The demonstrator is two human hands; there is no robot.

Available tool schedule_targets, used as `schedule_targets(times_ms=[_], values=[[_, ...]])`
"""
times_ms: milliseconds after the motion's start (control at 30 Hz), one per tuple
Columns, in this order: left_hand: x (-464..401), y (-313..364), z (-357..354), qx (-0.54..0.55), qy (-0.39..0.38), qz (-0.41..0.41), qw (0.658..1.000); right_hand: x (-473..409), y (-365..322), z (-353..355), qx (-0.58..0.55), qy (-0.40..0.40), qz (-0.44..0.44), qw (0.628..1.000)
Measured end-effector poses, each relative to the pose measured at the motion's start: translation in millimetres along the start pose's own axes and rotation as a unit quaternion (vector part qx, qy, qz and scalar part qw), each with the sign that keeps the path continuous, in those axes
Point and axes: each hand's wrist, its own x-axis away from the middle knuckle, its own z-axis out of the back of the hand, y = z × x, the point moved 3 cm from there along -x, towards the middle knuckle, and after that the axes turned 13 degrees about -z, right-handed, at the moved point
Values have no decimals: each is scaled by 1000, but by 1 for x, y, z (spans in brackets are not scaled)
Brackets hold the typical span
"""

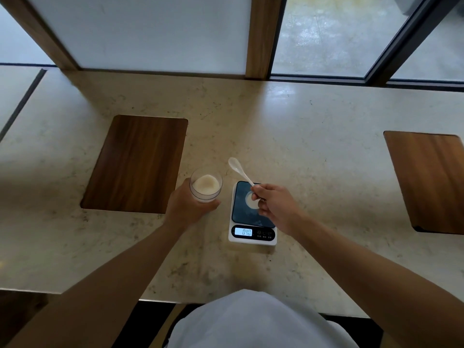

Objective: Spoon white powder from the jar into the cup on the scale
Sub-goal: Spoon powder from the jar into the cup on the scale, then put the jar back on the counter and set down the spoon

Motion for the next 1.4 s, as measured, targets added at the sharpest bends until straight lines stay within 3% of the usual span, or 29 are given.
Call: schedule_targets(times_ms=[133, 433, 900, 1200, 1400], values=[[-16, -4, 5, -5, -3, -6, 1000, -10, -14, -10, -1, -21, 6, 1000], [-75, -14, 19, 8, 4, -24, 1000, -49, -55, -27, 33, 14, 24, 999], [-193, -46, 53, -1, 104, -10, 995, -132, -125, -83, 65, -1, 39, 997], [-267, -95, 62, -43, 130, 32, 990, -189, -158, -102, 103, 56, 58, 991], [-307, -108, 62, -28, 124, -6, 992, -217, -172, -116, 104, 58, 58, 991]])
